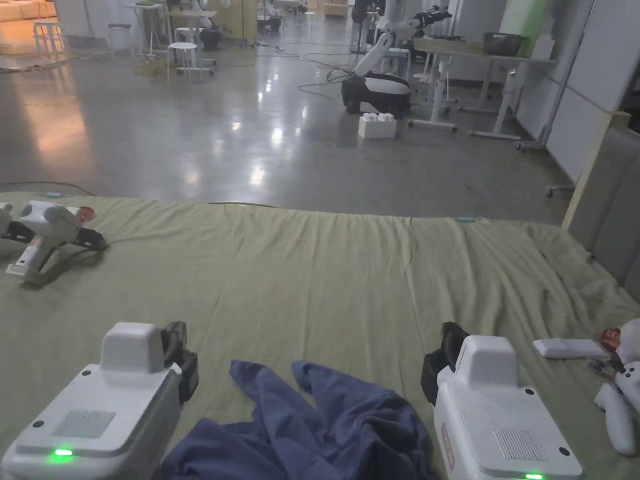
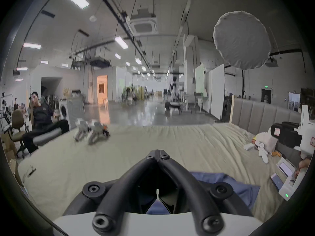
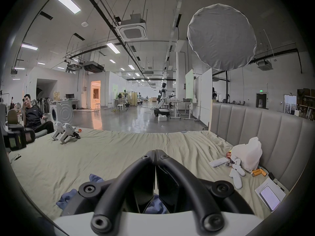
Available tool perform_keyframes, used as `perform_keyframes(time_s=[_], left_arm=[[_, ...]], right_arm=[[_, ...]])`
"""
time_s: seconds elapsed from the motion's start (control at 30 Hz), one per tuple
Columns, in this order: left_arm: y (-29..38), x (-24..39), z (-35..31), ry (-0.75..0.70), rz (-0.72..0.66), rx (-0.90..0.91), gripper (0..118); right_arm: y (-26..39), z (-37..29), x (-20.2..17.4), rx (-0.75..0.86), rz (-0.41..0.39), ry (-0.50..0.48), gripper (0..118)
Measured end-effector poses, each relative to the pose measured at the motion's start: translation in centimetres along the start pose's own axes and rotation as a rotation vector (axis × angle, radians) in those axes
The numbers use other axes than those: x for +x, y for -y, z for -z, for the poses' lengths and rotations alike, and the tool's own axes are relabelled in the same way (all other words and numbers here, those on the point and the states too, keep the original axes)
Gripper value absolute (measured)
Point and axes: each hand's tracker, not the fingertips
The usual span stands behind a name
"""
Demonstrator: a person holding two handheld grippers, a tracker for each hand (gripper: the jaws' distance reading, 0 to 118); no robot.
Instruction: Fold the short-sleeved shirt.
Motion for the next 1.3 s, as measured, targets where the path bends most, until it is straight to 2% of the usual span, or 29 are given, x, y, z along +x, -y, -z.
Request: perform_keyframes(time_s=[0.2, 0.27, 0.3, 0.33, 0.37, 0.4, 0.43, 0.5, 0.53, 0.63, 0.73, 0.8, 0.87, 0.9, 0.93, 0.97, 1.03, 1.23, 1.3], left_arm=[[5.0, -4.9, 6.0, 0.083, -0.062, -0.413, 0], [6.6, -5.7, 7.1, 0.065, -0.096, -0.505, 1], [7.7, -6.2, 8.0, 0.069, -0.099, -0.578, 9], [8.4, -6.5, 8.6, 0.074, -0.108, -0.617, 30], [9.2, -6.8, 9.3, 0.063, -0.101, -0.661, 44], [9.8, -6.8, 9.8, 0.059, -0.097, -0.698, 44], [10.4, -6.8, 10.1, 0.049, -0.097, -0.722, 51], [11.7, -6.8, 11.0, 0.008, -0.087, -0.773, 82], [12.2, -6.5, 11.1, -0.011, -0.081, -0.789, 92], [13.9, -6.1, 11.8, -0.08, -0.044, -0.832, 90], [15.2, -5.0, 11.6, -0.082, -0.029, -0.846, 78], [15.1, -4.0, 11.1, -0.102, 0.032, -0.799, 73], [14.9, -3.1, 11.0, -0.086, 0.057, -0.789, 50], [14.8, -2.6, 11.0, -0.086, 0.075, -0.781, 35], [14.8, -2.3, 11.1, -0.064, 0.109, -0.773, 15], [14.9, -1.9, 11.2, -0.068, 0.154, -0.766, 5], [15.1, -1.8, 11.2, -0.064, 0.174, -0.775, 0], [13.0, -3.5, 9.2, -0.027, 0.112, -0.717, 0], [12.3, -3.9, 8.5, -0.018, 0.082, -0.685, 0]], right_arm=[[1.2, 0.2, 0.8, -0.056, -0.028, -0.002, 0], [1.7, 0.4, 1.0, -0.073, -0.03, 0.0, 0], [2.0, 0.5, 1.1, -0.084, -0.031, 0.003, 0], [2.2, 0.6, 1.1, -0.093, -0.028, 0.003, 0], [2.5, 0.6, 1.2, -0.101, -0.024, 0.004, 0], [2.7, 0.8, 1.3, -0.112, -0.022, 0.005, 0], [3.0, 0.9, 1.3, -0.122, -0.021, 0.006, 0], [3.5, 1.0, 1.4, -0.138, -0.018, 0.007, 0], [3.7, 1.1, 1.4, -0.145, -0.017, 0.008, 0], [4.3, 1.3, 1.6, -0.165, -0.017, 0.011, 0], [4.8, 1.6, 1.8, -0.186, -0.023, 0.014, 0], [5.2, 1.9, 1.9, -0.199, -0.027, 0.013, 0], [5.6, 2.3, 2.1, -0.209, -0.03, 0.015, 0], [5.7, 2.5, 2.1, -0.215, -0.03, 0.016, 0], [5.8, 2.7, 2.3, -0.223, -0.028, 0.015, 0], [5.9, 3.0, 2.4, -0.232, -0.024, 0.015, 0], [6.2, 3.5, 2.8, -0.251, -0.016, 0.014, 0], [6.5, 5.7, 5.0, -0.375, 0.007, -0.009, 2], [7.0, 7.2, 5.9, -0.428, 0.021, -0.027, 12]])
